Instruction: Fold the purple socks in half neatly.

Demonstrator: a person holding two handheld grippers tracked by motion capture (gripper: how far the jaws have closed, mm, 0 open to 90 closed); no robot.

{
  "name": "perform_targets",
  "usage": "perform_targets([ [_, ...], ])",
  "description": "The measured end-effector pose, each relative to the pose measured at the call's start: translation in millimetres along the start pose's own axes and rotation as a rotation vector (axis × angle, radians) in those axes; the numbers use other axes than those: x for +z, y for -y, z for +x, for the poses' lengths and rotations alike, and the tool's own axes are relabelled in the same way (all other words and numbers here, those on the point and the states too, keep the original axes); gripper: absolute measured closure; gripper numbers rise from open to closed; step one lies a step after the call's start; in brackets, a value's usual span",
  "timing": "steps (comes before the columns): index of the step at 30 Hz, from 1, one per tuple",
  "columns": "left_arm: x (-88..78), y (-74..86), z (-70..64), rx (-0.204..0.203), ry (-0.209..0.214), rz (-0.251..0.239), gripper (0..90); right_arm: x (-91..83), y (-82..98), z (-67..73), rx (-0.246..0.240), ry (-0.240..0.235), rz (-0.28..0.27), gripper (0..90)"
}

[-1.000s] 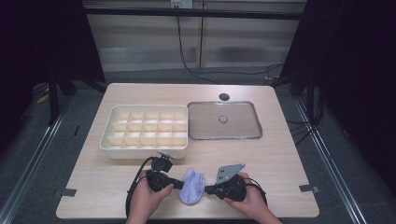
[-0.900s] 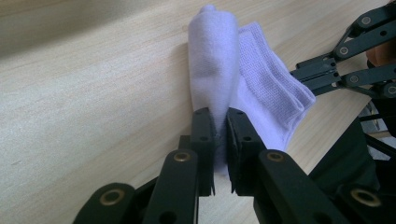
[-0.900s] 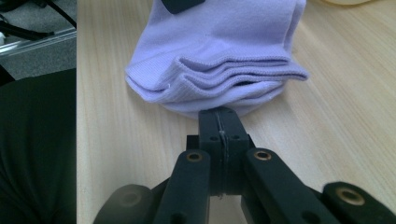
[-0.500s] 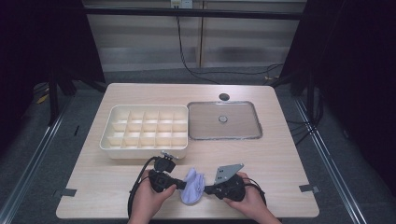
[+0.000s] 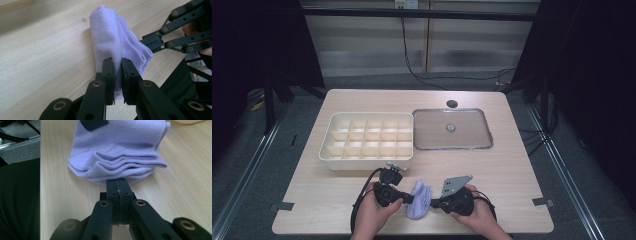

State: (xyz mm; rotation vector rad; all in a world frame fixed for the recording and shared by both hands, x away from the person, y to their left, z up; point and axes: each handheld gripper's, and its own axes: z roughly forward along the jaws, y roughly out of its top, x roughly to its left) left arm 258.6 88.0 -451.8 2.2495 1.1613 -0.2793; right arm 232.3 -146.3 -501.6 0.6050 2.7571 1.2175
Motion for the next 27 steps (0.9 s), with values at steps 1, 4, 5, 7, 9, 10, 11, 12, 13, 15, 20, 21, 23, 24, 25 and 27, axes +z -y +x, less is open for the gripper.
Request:
perform_targets([
  [1, 0.1, -0.1, -0.5, -0.001, 0.003, 0.001, 82.2, 0.0, 0.0, 0.0, 0.0, 0.0, 0.0, 90.0],
  [4, 0.3, -0.4, -0.5, 0.007, -0.001, 0.007, 82.2, 0.1, 0.0, 0.1, 0.0, 0.0, 0.0, 90.0],
  [5, 0.3, -0.5, -0.7, 0.006, 0.0, 0.005, 82.2, 0.0, -0.1, 0.3, 0.002, 0.0, 0.001, 90.0],
  [7, -0.2, -0.6, -1.3, 0.011, 0.006, 0.008, 82.2, 0.1, 0.0, 0.4, 0.002, 0.0, 0.0, 90.0],
  [9, -0.2, -0.8, -3.0, 0.004, 0.009, -0.004, 82.2, 0.1, 0.0, 0.4, 0.002, -0.001, -0.001, 90.0],
  [10, -0.2, -1.0, -3.6, 0.005, 0.013, -0.005, 82.2, 0.2, 0.0, 0.6, 0.004, -0.002, 0.0, 90.0],
  [11, -0.3, -1.1, -4.0, 0.009, 0.012, -0.002, 82.2, 0.3, -0.1, 0.7, 0.005, -0.002, 0.001, 90.0],
  [12, -0.4, -1.2, -4.1, 0.018, 0.014, 0.003, 82.2, 0.7, -0.3, 0.8, 0.004, -0.002, -0.001, 90.0],
  [13, -0.2, -1.3, -4.8, 0.019, 0.015, 0.006, 82.2, 0.7, -0.3, 0.8, 0.004, -0.002, -0.001, 90.0],
  [15, 0.7, -1.5, -6.4, 0.013, 0.015, 0.0, 82.2, 1.5, -0.7, 0.9, 0.002, -0.002, -0.005, 90.0],
  [20, 1.9, -2.2, -9.0, 0.025, 0.019, 0.003, 82.2, 2.6, -1.5, 1.5, 0.0, -0.002, -0.005, 90.0],
  [21, 2.3, -2.2, -9.4, 0.024, 0.022, 0.001, 82.2, 2.8, -1.5, 1.5, -0.001, -0.002, -0.006, 90.0],
  [23, 3.0, -2.2, -10.3, 0.025, 0.021, -0.001, 82.2, 2.9, -1.5, 1.7, 0.0, -0.005, -0.005, 90.0],
  [24, 3.1, -2.3, -10.5, 0.025, 0.022, 0.002, 82.2, 2.9, -1.6, 1.9, 0.001, -0.005, -0.005, 90.0],
  [25, 3.3, -2.4, -11.0, 0.024, 0.017, 0.003, 82.2, 3.0, -1.6, 1.9, 0.001, -0.005, -0.006, 90.0],
  [27, 3.4, -2.6, -11.7, 0.03, 0.02, 0.003, 82.3, 3.0, -1.6, 2.3, 0.003, -0.003, -0.004, 90.0],
])
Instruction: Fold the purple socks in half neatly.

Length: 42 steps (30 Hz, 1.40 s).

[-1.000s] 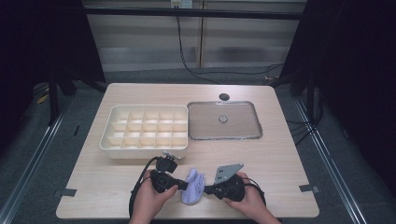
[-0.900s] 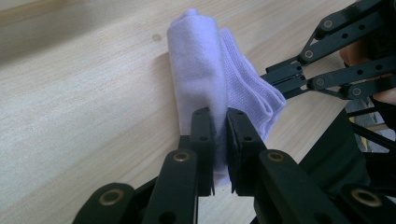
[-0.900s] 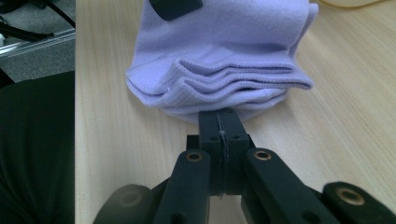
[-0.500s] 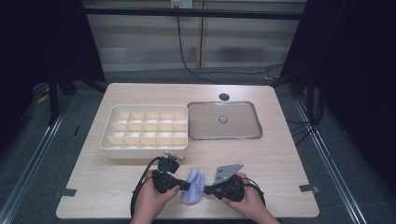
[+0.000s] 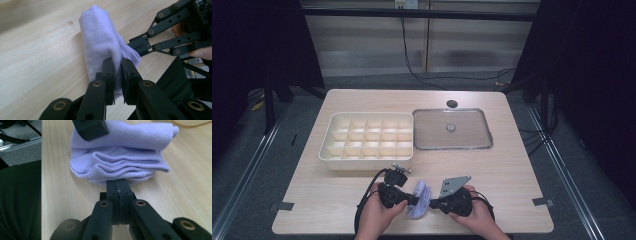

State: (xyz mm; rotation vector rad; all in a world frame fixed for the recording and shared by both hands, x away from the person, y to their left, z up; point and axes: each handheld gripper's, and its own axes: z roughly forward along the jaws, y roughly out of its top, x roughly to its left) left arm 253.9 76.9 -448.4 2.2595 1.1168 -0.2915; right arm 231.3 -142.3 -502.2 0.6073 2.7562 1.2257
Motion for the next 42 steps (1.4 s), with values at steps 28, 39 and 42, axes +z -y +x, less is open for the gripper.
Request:
perform_targets([
  [28, 7.8, -1.4, -5.8, 0.038, -0.002, 0.027, 82.2, 7.0, -4.3, 3.3, 0.001, 0.004, -0.015, 90.0],
  [39, 10.7, -0.6, -6.6, 0.038, -0.007, 0.029, 82.2, 7.0, -5.0, 4.4, -0.001, 0.015, -0.008, 90.0],
  [42, 10.6, -0.4, -5.7, 0.055, -0.01, 0.039, 82.2, 7.0, -5.1, 4.5, 0.0, 0.015, -0.008, 90.0],
])
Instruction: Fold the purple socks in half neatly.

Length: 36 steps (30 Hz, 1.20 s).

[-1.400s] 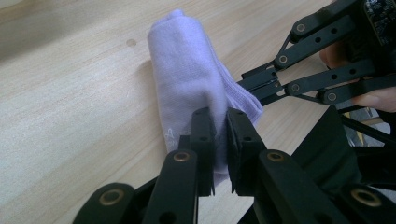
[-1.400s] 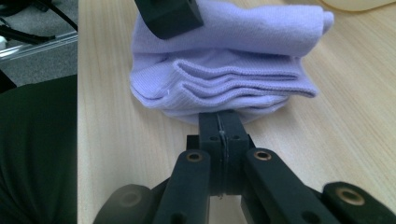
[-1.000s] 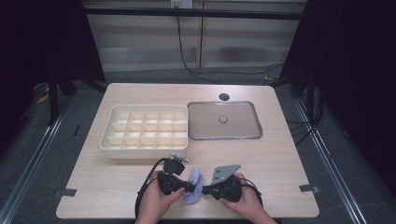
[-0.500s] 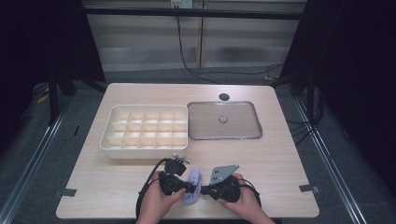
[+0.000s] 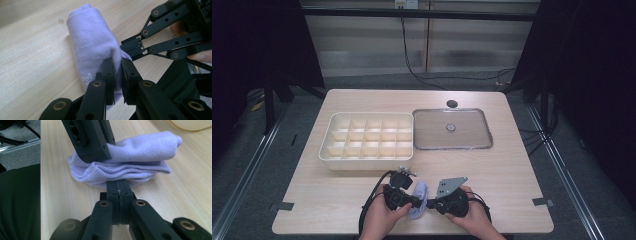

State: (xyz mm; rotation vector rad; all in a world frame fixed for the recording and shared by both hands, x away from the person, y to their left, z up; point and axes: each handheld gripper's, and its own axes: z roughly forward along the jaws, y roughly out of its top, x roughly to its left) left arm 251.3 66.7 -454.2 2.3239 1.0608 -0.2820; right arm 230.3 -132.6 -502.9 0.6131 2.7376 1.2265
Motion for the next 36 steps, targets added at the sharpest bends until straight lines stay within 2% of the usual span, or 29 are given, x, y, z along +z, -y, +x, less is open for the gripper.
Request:
perform_targets([
  [4, 2.9, 1.0, -1.0, -0.011, -0.008, -0.008, 82.1, -0.4, 0.1, 0.2, 0.007, -0.002, 0.002, 89.9],
  [16, 5.9, 2.1, -1.4, -0.012, -0.01, -0.012, 82.1, -3.0, 0.6, -0.3, 0.006, -0.002, 0.016, 89.6],
  [17, 5.4, 2.1, -0.4, 0.0, -0.008, -0.004, 82.1, -3.2, 0.6, 0.0, 0.012, -0.004, 0.017, 89.6],
  [24, 6.8, 2.8, -0.3, -0.007, -0.012, -0.003, 82.1, -5.8, 2.4, -1.0, -0.009, -0.002, 0.025, 89.6],
  [30, 6.3, 2.6, -1.0, 0.005, -0.011, -0.004, 82.1, -6.5, 3.5, -0.5, 0.006, -0.005, 0.019, 90.0],
  [36, 4.6, 2.0, -3.9, -0.001, -0.014, -0.032, 81.7, -4.1, 1.9, 0.7, 0.006, -0.003, 0.012, 90.0],
])
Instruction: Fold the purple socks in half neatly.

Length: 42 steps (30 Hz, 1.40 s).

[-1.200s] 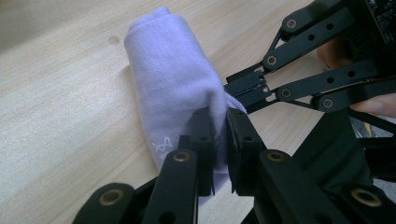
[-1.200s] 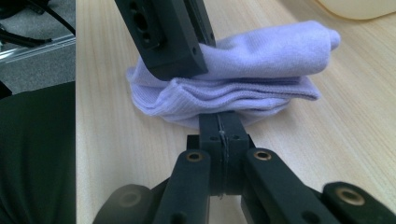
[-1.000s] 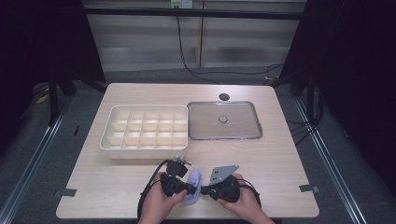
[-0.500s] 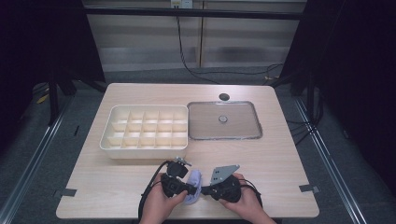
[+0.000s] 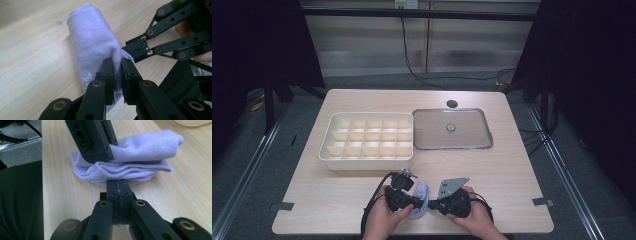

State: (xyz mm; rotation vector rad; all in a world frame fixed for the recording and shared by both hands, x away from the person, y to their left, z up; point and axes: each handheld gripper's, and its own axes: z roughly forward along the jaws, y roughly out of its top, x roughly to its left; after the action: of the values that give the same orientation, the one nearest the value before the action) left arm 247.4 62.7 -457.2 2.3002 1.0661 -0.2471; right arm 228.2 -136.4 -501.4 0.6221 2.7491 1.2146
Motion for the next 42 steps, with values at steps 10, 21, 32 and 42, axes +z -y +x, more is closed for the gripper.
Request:
perform_targets([
  [10, 1.3, 0.0, -0.6, 0.014, -0.004, 0.01, 80.7, 1.6, -1.2, 1.2, 0.001, -0.003, -0.001, 90.0],
  [21, 11.2, 2.9, -1.1, 0.014, -0.029, 0.008, 80.8, -3.5, 2.1, -4.9, 0.008, 0.012, 0.008, 90.0],
  [32, 13.8, 3.9, -3.8, 0.013, -0.037, 0.002, 81.6, -16.5, 0.0, -13.5, 0.05, 0.027, -0.051, 90.0],
  [42, 14.7, 3.7, -4.0, 0.019, -0.041, 0.0, 82.4, -24.7, -10.2, -15.8, 0.049, 0.056, -0.082, 90.0],
])
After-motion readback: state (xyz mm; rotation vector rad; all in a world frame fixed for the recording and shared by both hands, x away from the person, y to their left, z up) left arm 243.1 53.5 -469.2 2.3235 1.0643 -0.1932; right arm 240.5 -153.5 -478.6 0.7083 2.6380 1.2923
